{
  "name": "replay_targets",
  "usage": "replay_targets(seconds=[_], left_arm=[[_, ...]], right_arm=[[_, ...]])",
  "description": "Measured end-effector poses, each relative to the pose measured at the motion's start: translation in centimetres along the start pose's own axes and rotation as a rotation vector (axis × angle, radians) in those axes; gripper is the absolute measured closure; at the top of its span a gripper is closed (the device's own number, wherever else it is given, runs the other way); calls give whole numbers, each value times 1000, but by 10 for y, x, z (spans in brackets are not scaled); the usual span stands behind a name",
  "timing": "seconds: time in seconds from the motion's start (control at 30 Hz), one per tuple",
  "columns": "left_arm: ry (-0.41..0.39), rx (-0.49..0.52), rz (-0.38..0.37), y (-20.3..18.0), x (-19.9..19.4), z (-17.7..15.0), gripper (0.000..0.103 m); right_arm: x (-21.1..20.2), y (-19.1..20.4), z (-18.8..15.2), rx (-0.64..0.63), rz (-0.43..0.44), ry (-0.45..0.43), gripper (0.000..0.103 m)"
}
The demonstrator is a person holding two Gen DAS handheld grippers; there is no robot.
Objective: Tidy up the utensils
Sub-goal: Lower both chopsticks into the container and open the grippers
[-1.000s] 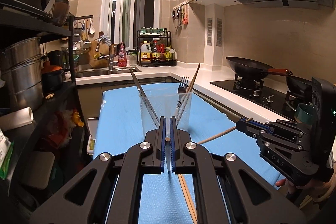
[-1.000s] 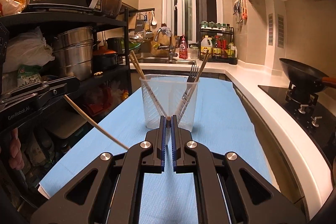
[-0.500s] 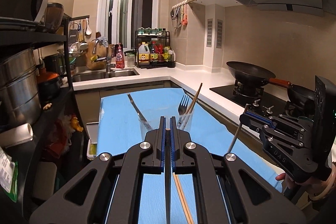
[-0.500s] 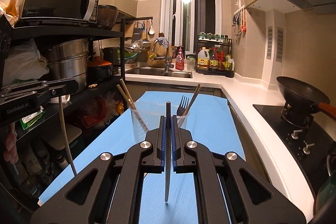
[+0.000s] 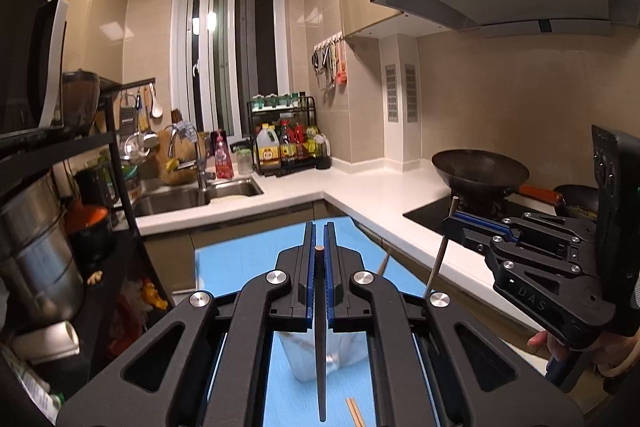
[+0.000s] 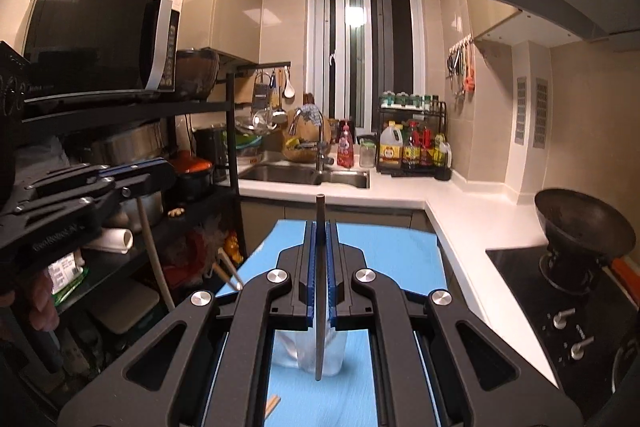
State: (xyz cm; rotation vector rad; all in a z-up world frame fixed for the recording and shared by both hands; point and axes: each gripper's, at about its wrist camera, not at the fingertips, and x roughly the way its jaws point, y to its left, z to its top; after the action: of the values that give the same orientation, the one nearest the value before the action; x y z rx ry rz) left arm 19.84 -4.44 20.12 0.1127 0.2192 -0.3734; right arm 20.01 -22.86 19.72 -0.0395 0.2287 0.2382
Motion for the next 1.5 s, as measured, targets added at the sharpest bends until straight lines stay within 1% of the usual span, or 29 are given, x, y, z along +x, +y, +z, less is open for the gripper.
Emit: replay_targets(seconds=[0.17,0.3,0.43,0.5,0.57,0.73,0.87,0.9,0.93,0.97,1.0,1.03,1.07,1.1,1.17,1.2,1.23,1.3,1.4,1.5], left_arm=[[-50,-13,-1,5,18,30,99],[-99,-32,16,10,37,46,99],[-120,-56,46,13,62,46,99],[-119,-69,58,15,75,41,99],[-121,-80,55,17,85,34,99],[-87,-76,65,20,110,16,99],[-24,-93,80,26,124,1,99],[-4,-100,80,28,126,-1,98],[26,-112,89,30,129,-5,96],[43,-124,97,32,130,-8,78],[61,-146,112,35,129,-12,41],[59,-175,143,38,125,-15,27],[42,-201,172,42,120,-17,16],[21,-226,192,46,112,-20,15],[46,-233,202,50,104,-23,14],[61,-223,221,51,99,-25,14],[68,-210,236,50,95,-27,14],[81,-166,271,45,81,-34,10],[107,-132,283,37,59,-52,10],[146,-165,265,32,36,-74,10]], right_arm=[[19,0,27,-5,9,-36,98],[38,0,38,0,12,-50,98],[60,-3,34,9,8,-46,98],[72,-6,28,17,4,-35,98],[81,-9,22,23,-2,-19,98],[97,-15,9,34,-6,10,98],[104,-16,-2,40,-4,36,98],[104,-16,-5,42,-1,46,96],[104,-15,-8,43,7,54,94],[104,-15,-11,40,11,59,93],[103,-14,-13,35,10,62,84],[102,-14,-16,33,5,63,62],[97,-14,-17,36,-3,58,51],[93,-14,-20,41,-13,47,44],[84,-12,-24,36,-21,36,43],[79,-11,-27,37,-27,35,39],[73,-11,-31,44,-34,35,32],[63,-8,-41,52,-36,47,26],[47,-1,-59,51,-56,86,23],[31,5,-78,70,-65,127,21]])
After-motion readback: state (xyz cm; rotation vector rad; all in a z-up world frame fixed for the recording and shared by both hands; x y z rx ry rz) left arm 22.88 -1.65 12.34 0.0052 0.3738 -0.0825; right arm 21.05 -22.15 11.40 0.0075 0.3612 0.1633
